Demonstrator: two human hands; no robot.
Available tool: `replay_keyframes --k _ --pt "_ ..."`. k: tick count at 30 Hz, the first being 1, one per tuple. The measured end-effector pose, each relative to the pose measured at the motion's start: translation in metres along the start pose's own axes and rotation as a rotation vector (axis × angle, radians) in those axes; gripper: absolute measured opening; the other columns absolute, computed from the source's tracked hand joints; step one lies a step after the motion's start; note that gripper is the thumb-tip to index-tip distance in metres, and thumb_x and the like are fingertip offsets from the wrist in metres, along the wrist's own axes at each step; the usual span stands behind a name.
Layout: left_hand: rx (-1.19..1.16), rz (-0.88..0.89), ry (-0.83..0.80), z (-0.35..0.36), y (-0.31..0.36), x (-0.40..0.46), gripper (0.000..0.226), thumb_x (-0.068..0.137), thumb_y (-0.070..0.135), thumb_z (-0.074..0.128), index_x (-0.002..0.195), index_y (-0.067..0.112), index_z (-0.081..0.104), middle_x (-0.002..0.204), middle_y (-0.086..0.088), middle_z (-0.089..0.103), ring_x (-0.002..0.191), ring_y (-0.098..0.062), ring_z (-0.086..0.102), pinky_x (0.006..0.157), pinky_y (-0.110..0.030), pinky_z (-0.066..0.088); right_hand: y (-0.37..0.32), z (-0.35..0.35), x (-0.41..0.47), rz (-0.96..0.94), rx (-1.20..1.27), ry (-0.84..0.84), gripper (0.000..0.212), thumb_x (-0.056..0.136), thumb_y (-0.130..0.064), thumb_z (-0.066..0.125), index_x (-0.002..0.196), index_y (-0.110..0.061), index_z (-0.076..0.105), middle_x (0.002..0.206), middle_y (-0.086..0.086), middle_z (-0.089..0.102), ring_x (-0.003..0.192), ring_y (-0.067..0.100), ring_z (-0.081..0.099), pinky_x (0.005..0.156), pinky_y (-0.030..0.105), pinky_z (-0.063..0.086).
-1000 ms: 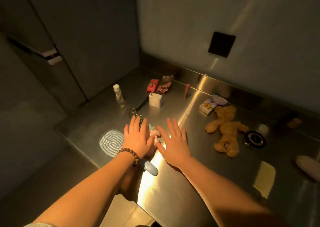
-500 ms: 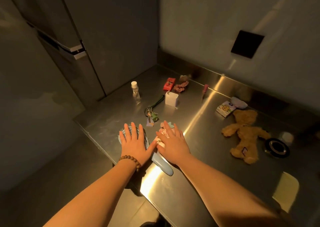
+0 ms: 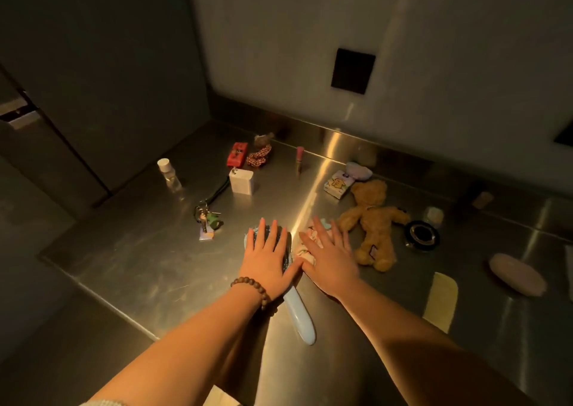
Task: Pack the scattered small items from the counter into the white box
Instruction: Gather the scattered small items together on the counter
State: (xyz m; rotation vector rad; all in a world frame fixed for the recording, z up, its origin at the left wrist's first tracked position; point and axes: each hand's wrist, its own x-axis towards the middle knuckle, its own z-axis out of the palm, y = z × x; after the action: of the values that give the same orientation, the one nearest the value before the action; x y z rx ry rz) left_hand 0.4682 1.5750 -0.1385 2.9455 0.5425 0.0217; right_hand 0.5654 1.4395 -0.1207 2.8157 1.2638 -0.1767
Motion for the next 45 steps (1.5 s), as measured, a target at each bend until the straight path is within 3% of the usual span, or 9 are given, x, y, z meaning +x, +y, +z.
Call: replay_keyframes --k 6,13,27,32,38,42,45 --pt "-0.007 0.141 -0.027 0.0 0.025 0.05 0.086 0.079 0.076 -0.003 0.148 0.025 0.0 0.157 -0.001 -0.005 0.138 -0.019 -0.022 0.108 -0.039 -0.02 0.053 0.0 0.007 0.12 -0.048 0.019 0.064 0.092 -0.065 0.019 0.15 -0.041 0.005 0.161 -0.001 -0.011 0.146 0.033 -0.009 0.112 0.06 -0.008" --pt "-0.003 0.205 -0.079 0.002 0.045 0.117 0.08 0.083 0.069 0.006 0.148 0.023 -0.003 0.157 -0.002 -0.009 0.14 -0.022 -0.021 0.111 -0.041 -0.016 0.097 0.001 0.038 0.191 -0.002 0.038 0.063 0.093 -0.062 0.025 0.15 -0.041 0.01 0.161 -0.001 -0.009 0.146 0.032 -0.008 0.114 0.058 -0.003" --pt "-0.033 0.213 -0.046 0.01 0.071 0.178 0.083 0.083 0.071 0.01 0.149 0.021 -0.001 0.157 -0.005 -0.006 0.141 -0.023 -0.017 0.109 -0.04 -0.017 0.122 -0.008 0.076 0.215 0.096 0.05 0.06 0.097 -0.054 0.025 0.15 -0.039 0.003 0.161 -0.002 -0.01 0.146 0.03 -0.011 0.116 0.057 -0.001" --pt "-0.157 0.139 0.039 -0.012 0.057 0.155 0.089 0.081 0.074 0.013 0.148 0.017 0.005 0.157 -0.008 0.002 0.143 -0.024 -0.003 0.111 -0.035 -0.005 0.101 -0.028 0.07 0.24 0.204 0.119 0.06 0.098 -0.049 0.03 0.151 -0.033 0.009 0.161 0.004 -0.002 0.147 0.03 -0.007 0.117 0.055 0.001" --pt "-0.111 0.012 0.166 -0.036 -0.001 0.103 0.081 0.085 0.069 0.013 0.146 0.016 0.02 0.152 -0.01 0.025 0.14 -0.025 0.019 0.114 -0.04 0.011 0.041 -0.05 0.083 0.079 0.272 0.248 0.056 0.096 -0.04 0.04 0.148 -0.027 0.023 0.155 0.009 0.022 0.144 0.028 0.015 0.114 0.051 0.023" --pt "-0.042 -0.171 0.23 -0.044 -0.057 0.074 0.084 0.083 0.072 0.015 0.146 0.016 0.019 0.151 -0.012 0.025 0.14 -0.029 0.017 0.113 -0.046 0.017 -0.013 -0.051 0.104 -0.014 0.402 0.21 0.066 0.093 -0.044 0.049 0.148 -0.037 0.013 0.157 0.006 0.018 0.145 0.027 0.013 0.114 0.048 0.026" --pt "-0.031 -0.309 0.213 -0.045 -0.1 0.06 0.093 0.078 0.079 0.016 0.148 0.018 0.009 0.155 -0.012 0.012 0.143 -0.029 0.004 0.115 -0.047 0.01 -0.044 -0.051 0.126 -0.068 0.468 0.168 0.08 0.09 -0.047 0.055 0.147 -0.044 0.001 0.159 0.004 0.013 0.145 0.028 0.013 0.112 0.049 0.03"
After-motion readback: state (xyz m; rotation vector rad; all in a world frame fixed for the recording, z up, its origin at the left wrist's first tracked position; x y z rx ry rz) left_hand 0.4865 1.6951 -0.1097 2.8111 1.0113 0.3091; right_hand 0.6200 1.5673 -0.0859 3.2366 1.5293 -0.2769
